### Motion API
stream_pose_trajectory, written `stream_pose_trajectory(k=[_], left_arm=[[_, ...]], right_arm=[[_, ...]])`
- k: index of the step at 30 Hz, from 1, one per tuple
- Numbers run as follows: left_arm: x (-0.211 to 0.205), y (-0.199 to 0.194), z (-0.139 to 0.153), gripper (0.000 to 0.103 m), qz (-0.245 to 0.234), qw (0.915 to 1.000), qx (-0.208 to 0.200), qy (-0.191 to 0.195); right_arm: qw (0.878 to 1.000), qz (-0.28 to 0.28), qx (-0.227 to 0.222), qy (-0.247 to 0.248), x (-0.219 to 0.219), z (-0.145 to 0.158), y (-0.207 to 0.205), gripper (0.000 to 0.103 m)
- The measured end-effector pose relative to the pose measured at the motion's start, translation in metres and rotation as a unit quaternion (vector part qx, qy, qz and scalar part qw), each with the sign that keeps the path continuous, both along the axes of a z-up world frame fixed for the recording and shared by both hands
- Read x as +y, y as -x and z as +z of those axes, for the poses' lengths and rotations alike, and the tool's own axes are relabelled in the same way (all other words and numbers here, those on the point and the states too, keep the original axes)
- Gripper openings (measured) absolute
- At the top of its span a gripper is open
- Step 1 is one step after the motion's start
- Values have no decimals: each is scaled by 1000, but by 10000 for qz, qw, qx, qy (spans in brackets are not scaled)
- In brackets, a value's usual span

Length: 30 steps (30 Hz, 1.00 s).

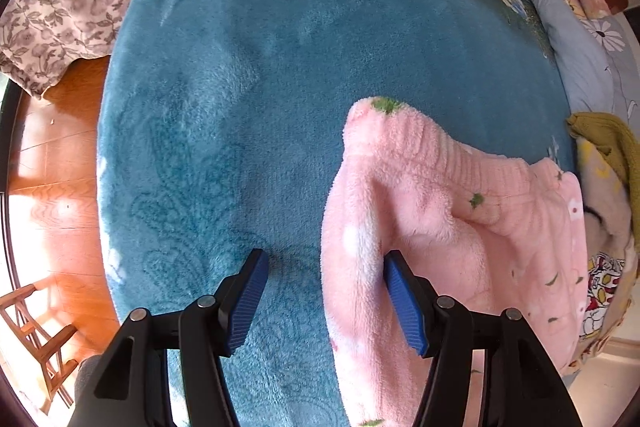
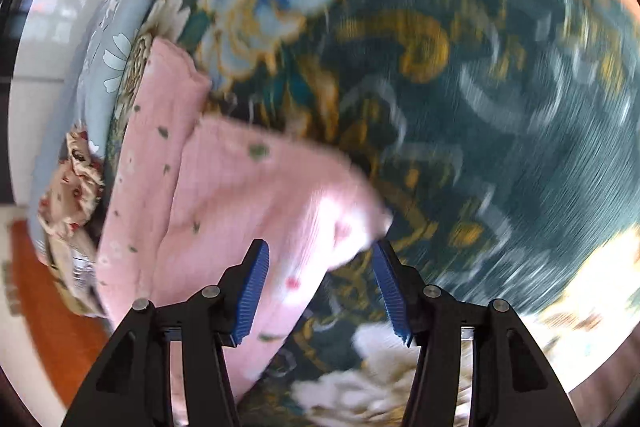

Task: Fold clothes
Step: 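Grasp the pink garment edges with both grippers and fold it over itself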

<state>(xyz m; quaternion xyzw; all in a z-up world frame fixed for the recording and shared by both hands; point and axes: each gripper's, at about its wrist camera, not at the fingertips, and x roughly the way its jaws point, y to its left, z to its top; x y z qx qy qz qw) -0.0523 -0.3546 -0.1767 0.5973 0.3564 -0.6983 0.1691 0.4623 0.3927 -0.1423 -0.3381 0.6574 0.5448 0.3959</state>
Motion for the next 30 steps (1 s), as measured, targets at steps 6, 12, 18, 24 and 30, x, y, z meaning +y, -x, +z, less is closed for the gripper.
stream_pose_trajectory(k=[6,12,18,24,30], left_arm=[[0,2,-2,21,-46,9995,76,-299],[1,6,36,4,174,9976,534,-416],[2,1,87,4,191,9926,1013,-636],[15,58,113,4,181,9881,1008,-1143],[75,151,131,4,-275,9914,867,-942]], right_arm=[[9997,-116,-54,184,-12,-10,24,40],[9993,-308,156,-165,3,18,40,6],[9985,-343,296,-315,21,58,51,5],[9979,-354,403,-366,39,96,63,5],[9978,32,568,-338,102,109,144,5]])
